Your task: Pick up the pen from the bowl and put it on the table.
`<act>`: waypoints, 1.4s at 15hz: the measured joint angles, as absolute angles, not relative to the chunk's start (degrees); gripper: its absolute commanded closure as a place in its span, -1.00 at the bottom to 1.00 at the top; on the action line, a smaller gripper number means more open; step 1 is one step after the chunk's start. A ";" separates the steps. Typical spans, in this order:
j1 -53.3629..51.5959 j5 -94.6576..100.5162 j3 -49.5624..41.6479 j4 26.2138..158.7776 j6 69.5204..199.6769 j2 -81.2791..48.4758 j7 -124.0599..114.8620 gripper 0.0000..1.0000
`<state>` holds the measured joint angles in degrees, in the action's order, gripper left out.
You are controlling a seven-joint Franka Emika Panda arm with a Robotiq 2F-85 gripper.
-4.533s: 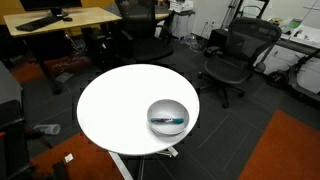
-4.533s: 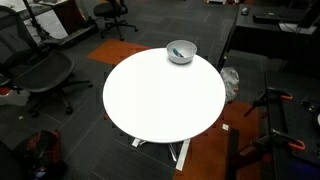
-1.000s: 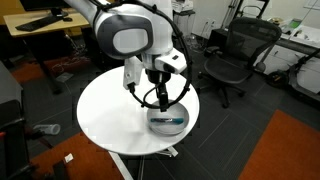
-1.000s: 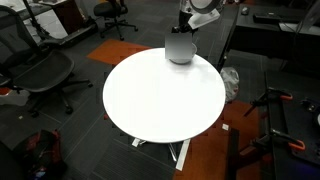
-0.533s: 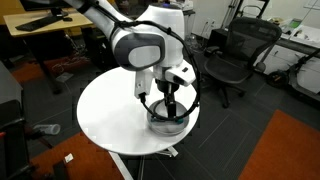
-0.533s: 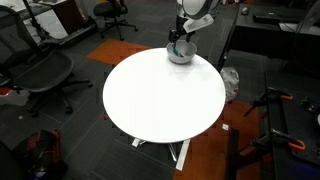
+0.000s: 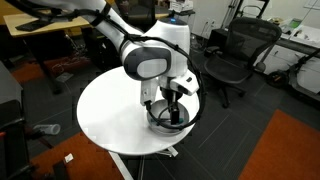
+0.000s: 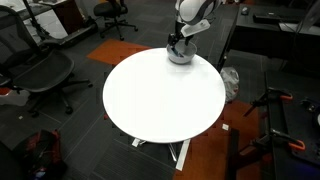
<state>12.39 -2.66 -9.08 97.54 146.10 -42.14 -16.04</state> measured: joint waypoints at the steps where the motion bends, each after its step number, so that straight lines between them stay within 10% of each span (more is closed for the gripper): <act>1: 12.39 -2.66 -9.08 96.98 145.86 -42.70 -16.04 -1.00; 9: 12.26 -2.66 -9.72 93.85 144.69 -46.30 -16.05 -1.00; 10: 12.26 -2.66 -9.80 93.64 144.65 -46.63 -16.05 -0.63; 21: 12.01 -2.66 -10.06 92.02 143.76 -48.34 -16.06 1.00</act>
<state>12.01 -2.66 -10.06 92.02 143.76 -48.34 -16.06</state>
